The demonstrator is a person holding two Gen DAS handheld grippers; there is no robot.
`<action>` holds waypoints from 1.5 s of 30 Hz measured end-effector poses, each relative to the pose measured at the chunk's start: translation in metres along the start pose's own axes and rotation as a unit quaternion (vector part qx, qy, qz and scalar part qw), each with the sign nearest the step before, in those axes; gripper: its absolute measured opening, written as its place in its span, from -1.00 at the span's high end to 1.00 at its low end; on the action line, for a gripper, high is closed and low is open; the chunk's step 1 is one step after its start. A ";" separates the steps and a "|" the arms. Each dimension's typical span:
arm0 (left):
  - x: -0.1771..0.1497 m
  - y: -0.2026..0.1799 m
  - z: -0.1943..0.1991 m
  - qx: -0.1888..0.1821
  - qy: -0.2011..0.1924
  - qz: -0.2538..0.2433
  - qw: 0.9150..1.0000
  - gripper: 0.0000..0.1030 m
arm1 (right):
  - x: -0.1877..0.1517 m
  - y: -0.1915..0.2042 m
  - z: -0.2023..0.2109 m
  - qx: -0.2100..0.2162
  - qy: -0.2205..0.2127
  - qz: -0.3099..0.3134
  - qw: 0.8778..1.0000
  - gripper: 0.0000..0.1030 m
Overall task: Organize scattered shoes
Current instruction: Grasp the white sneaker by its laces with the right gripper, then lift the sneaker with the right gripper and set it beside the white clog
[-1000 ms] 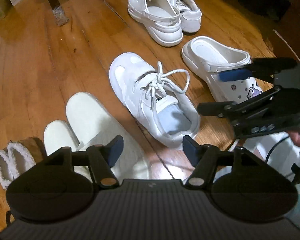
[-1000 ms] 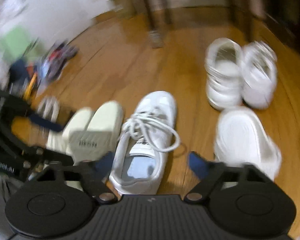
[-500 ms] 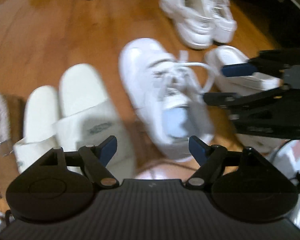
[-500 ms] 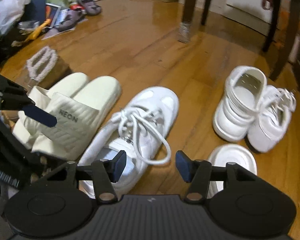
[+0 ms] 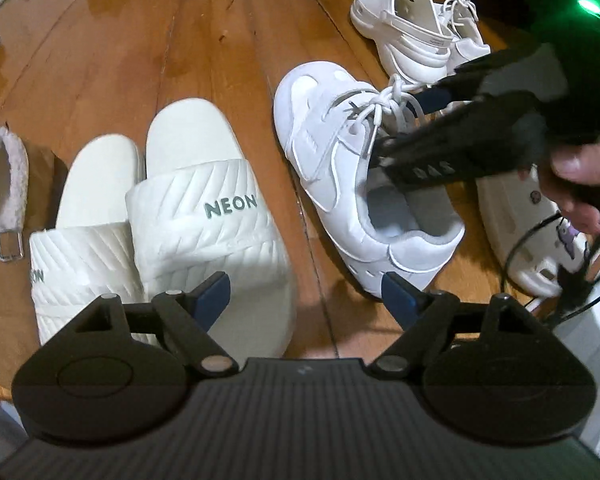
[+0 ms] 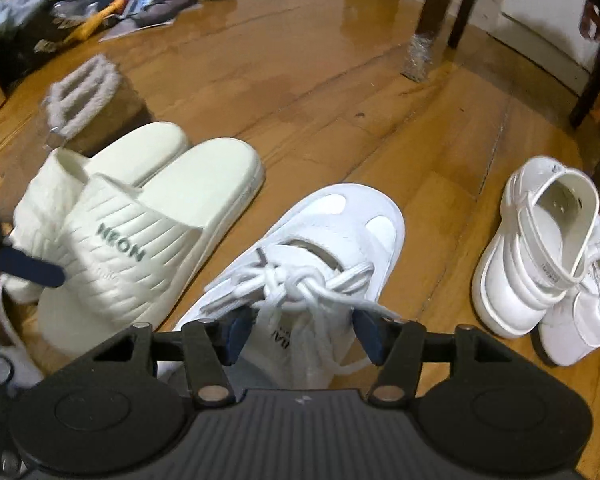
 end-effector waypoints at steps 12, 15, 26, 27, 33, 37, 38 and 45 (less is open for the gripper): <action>0.003 0.025 0.012 0.037 -0.038 0.039 0.998 -0.65 | -0.010 -0.040 0.003 0.054 -0.006 -0.199 0.979 0.19; 0.005 0.031 0.015 0.042 -0.036 0.035 0.998 -0.65 | -0.014 -0.041 0.002 0.064 0.001 -0.228 0.972 0.19; 0.003 0.055 0.023 0.058 -0.032 0.063 0.996 -0.66 | -0.027 -0.056 0.003 0.122 0.050 -0.370 0.920 0.23; 0.003 0.058 0.025 0.057 -0.035 0.070 0.995 -0.66 | -0.031 -0.059 0.004 0.130 0.058 -0.400 0.906 0.24; -0.001 0.081 0.040 0.059 -0.053 0.109 0.991 -0.66 | -0.051 -0.066 0.005 0.159 0.086 -0.495 0.850 0.28; -0.005 0.094 0.049 0.054 -0.060 0.136 0.987 -0.66 | -0.065 -0.069 0.008 0.185 0.087 -0.552 0.808 0.28; -0.006 0.095 0.050 0.053 -0.061 0.140 0.987 -0.66 | -0.069 -0.070 0.009 0.194 0.086 -0.567 0.796 0.29; -0.012 0.101 0.051 0.049 -0.063 0.162 0.984 -0.66 | -0.086 -0.071 0.006 0.260 0.090 -0.645 0.713 0.29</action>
Point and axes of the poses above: each gripper's, at about its wrist camera, not at the fingertips, and z roughly against the way its jaws point, y to its left, x to its top, the point moved 7 cm from there along -z, roughly the way its jaws point, and after that the axes turned 11 degrees about -z, right-handed, at the moved point
